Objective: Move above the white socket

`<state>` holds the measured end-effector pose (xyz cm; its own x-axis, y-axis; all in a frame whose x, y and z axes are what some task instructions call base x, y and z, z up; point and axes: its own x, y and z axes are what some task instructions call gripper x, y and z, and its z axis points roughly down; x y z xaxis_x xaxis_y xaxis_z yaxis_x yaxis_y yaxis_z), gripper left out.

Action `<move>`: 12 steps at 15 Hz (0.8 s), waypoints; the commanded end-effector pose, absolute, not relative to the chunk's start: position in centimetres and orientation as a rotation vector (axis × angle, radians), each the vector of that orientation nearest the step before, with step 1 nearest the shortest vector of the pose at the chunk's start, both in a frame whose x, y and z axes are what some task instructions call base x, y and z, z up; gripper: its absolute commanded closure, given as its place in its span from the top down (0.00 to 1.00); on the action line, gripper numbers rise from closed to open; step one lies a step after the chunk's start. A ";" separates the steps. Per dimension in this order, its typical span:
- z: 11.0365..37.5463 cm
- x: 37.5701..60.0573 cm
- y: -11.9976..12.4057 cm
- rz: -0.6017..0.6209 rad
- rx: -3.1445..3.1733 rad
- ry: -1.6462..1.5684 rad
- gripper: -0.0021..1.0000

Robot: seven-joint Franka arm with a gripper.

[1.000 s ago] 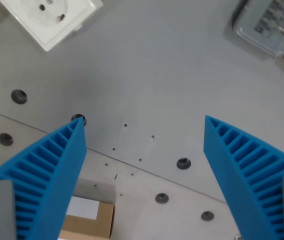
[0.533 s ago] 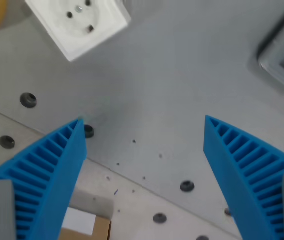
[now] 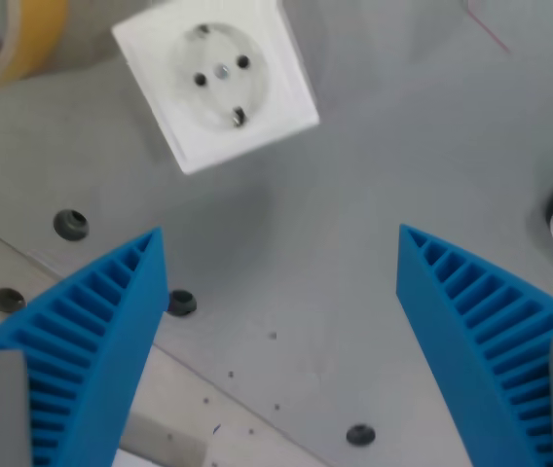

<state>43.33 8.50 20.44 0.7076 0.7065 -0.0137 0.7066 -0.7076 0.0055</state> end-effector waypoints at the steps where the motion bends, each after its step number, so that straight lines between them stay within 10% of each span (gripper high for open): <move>1: 19.8 43.6 9.3 0.087 2.722 1.550 1.00; 12: 17.3 45.1 12.4 0.036 2.658 1.670 1.00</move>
<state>44.27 12.11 17.47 0.5512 0.8343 0.0076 0.8341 -0.5512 0.0216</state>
